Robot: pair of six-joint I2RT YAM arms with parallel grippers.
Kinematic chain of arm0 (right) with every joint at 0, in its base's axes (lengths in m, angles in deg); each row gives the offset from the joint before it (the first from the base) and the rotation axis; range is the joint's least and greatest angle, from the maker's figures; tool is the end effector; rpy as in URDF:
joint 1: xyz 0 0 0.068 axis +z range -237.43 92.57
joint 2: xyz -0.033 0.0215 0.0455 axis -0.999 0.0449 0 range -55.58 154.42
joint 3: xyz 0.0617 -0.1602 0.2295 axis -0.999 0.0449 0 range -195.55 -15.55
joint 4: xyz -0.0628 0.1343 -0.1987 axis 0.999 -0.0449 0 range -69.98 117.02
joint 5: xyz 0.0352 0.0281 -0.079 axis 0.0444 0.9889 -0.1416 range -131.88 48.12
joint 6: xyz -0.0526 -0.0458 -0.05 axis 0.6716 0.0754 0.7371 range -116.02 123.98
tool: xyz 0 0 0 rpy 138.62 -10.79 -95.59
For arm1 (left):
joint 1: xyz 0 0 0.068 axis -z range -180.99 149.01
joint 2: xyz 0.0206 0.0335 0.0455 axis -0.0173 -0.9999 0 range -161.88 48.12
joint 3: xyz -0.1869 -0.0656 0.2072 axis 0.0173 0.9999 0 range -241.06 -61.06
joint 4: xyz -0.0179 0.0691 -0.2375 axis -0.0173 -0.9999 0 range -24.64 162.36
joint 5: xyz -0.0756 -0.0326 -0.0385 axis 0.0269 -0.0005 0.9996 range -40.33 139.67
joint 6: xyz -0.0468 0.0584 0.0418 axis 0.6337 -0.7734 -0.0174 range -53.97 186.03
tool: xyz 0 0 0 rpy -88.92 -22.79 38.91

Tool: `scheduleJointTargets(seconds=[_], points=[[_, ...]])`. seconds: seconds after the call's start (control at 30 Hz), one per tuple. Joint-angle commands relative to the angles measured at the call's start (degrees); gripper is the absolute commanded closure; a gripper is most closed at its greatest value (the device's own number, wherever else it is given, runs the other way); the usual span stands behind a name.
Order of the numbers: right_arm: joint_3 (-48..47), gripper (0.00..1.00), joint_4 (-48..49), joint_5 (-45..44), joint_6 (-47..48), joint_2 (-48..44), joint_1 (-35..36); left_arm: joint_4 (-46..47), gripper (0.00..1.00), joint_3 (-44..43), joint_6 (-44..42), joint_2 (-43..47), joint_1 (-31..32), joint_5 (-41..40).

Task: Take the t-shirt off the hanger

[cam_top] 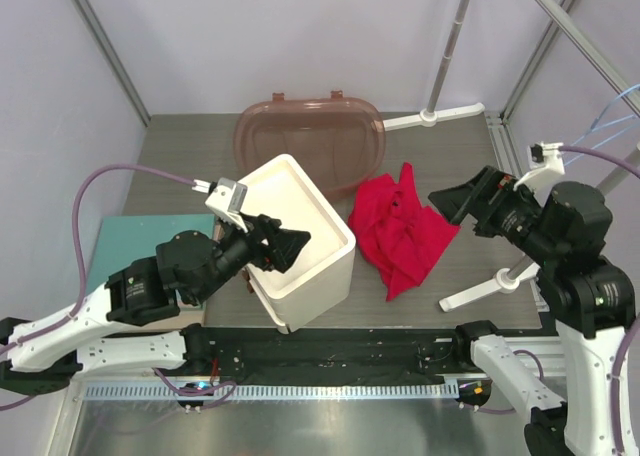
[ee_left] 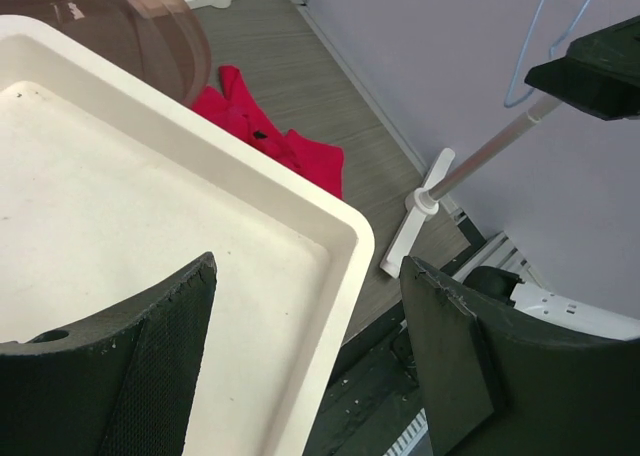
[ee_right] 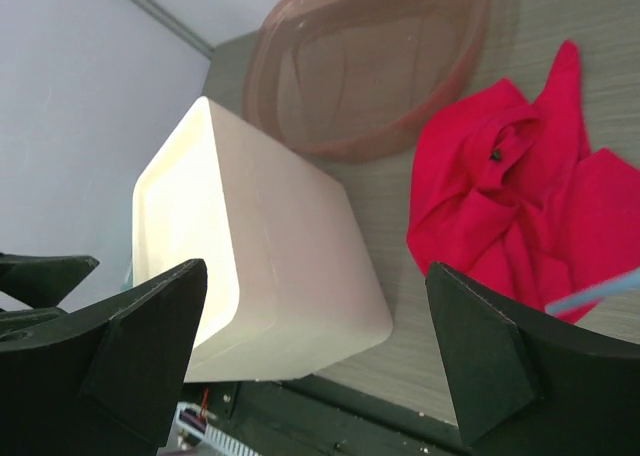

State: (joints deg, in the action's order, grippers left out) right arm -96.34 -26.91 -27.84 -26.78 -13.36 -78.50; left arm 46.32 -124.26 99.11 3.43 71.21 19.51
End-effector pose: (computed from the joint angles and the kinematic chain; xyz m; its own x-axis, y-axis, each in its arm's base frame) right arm 0.0948 0.0334 0.4521 -0.4199 0.4363 -0.7958 -0.1941 0.8134 0.5484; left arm 0.0849 -0.1407 0.4211 -0.3998 -0.2985 -0.8666 0.5404 0.6869 -0.4859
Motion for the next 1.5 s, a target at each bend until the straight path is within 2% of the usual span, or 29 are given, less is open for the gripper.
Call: scheduleJointTargets(seconds=[0.0, 0.1, 0.27, 0.43, 0.5, 0.53, 0.57, 0.77, 0.83, 0.93, 1.1, 1.27, 1.47], points=[[-1.2, 0.04, 1.3, 7.9, 2.4, 3.5, 0.9, -0.3, 0.26, 0.0, 1.5, 0.9, 0.0, -1.7], [0.0, 0.04, 1.3, 11.3, 1.4, 4.8, 2.5, 0.6, 0.26, 0.9, 1.7, 1.3, 0.0, -1.6], [1.0, 0.04, 0.0, 8.7, 1.8, 6.9, 6.6, -0.1, 0.25, -0.6, 1.3, -0.5, 0.0, -1.8], [8.5, 0.03, 1.0, -3.8, 1.1, 7.9, 16.7, -0.8, 0.26, -1.6, 1.6, -2.2, 0.0, -1.4], [12.9, 0.03, 2.9, -9.8, -0.6, 8.2, 24.4, -0.9, 0.26, -1.6, 1.9, -2.5, 0.0, -1.1], [14.3, 0.02, 3.6, -17.4, -1.2, 8.1, 26.9, -1.0, 0.26, -1.6, 2.2, -2.6, 0.0, -1.0], [15.7, 0.02, 5.0, -20.0, -2.4, 7.8, 31.2, -1.3, 0.26, -1.7, 2.3, -2.5, 0.0, -0.9], [28.3, 0.00, 12.9, -35.4, -5.6, 9.7, 38.2, -2.4, 0.25, -2.9, 2.3, -1.1, 0.0, -1.1], [30.7, 0.00, 14.5, -44.0, -9.3, 10.8, 38.6, -3.0, 0.25, -3.4, 2.1, -0.7, 0.0, -1.5], [35.7, 0.00, 18.7, -49.4, -13.3, 12.2, 38.7, -4.4, 0.25, -3.9, 2.1, -0.1, 0.0, -1.9], [43.3, 0.00, 31.6, -50.7, -18.3, 17.5, 38.7, -5.9, 0.25, -3.7, 2.3, 1.2, -0.1, -2.5], [48.0, 0.00, 46.2, -49.8, -15.1, 21.2, 38.8, -8.0, 0.25, -3.5, 2.4, 2.9, 0.0, -3.2], [49.1, 0.00, 48.7, -55.0, -17.7, 26.1, 38.8, -9.6, 0.25, -2.9, 2.4, 5.1, -0.1, -4.9]])
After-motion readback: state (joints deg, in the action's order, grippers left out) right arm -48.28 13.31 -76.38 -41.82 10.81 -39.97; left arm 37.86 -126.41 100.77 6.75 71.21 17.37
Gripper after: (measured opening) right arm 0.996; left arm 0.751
